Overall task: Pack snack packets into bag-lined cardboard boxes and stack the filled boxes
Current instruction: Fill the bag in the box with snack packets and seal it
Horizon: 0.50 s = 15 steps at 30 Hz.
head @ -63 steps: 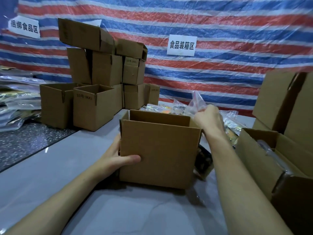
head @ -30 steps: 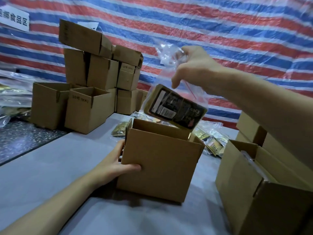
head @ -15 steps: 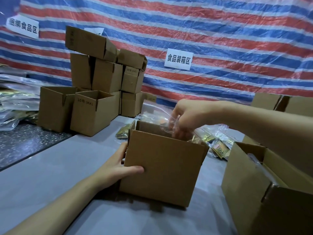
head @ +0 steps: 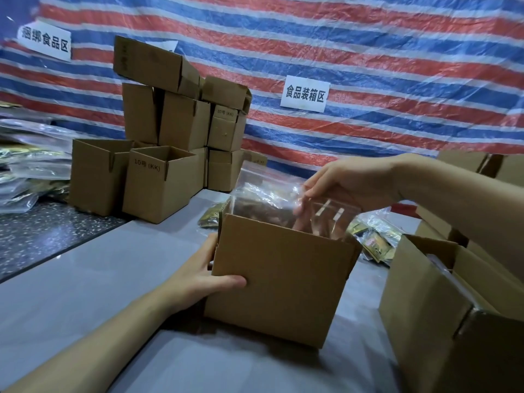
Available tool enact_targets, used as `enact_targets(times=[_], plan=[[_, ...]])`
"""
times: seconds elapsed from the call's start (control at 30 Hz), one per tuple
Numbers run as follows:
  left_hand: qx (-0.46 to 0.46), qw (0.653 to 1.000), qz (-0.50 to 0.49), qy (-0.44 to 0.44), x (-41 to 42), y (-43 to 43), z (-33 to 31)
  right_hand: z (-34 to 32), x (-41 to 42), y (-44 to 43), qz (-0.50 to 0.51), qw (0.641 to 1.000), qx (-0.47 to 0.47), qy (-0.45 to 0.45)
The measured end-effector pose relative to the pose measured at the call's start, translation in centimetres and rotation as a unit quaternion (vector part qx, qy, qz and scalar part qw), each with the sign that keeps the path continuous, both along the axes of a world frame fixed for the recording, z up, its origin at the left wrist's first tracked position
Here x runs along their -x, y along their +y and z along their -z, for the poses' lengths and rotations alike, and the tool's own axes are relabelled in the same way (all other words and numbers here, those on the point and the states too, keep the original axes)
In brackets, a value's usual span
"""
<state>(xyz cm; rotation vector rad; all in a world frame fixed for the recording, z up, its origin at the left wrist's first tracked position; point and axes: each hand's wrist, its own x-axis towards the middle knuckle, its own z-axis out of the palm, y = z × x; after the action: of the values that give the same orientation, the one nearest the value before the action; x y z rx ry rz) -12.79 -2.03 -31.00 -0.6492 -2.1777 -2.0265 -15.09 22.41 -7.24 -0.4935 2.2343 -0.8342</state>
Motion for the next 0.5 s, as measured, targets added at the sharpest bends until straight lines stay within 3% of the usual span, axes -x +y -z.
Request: enact_targets(times=[0.07, 0.13, 0.2, 0.3, 0.5], plan=[[-0.001, 1.000, 0.000, 0.002, 0.0, 0.0, 0.0, 1.3, 0.7, -0.4, 0.028, 0.993, -0.074, 0.085], [0.000, 1.000, -0.001, 0.004, 0.1, 0.1, 0.0, 2.7, 1.0, -1.1, -0.001, 0.950, -0.192, 0.246], [-0.003, 1.000, 0.001, -0.003, 0.3, 0.0, 0.1, 3.9, 1.2, -1.9, -0.027, 0.903, -0.248, 0.349], [0.003, 1.000, 0.002, -0.006, 0.4, -0.2, 0.3, 4.8, 0.9, -2.7, -0.032, 0.891, -0.257, 0.374], [0.003, 1.000, 0.001, -0.006, 0.5, -0.3, 0.4, 4.8, 0.9, -2.8, -0.027, 0.905, -0.226, 0.359]])
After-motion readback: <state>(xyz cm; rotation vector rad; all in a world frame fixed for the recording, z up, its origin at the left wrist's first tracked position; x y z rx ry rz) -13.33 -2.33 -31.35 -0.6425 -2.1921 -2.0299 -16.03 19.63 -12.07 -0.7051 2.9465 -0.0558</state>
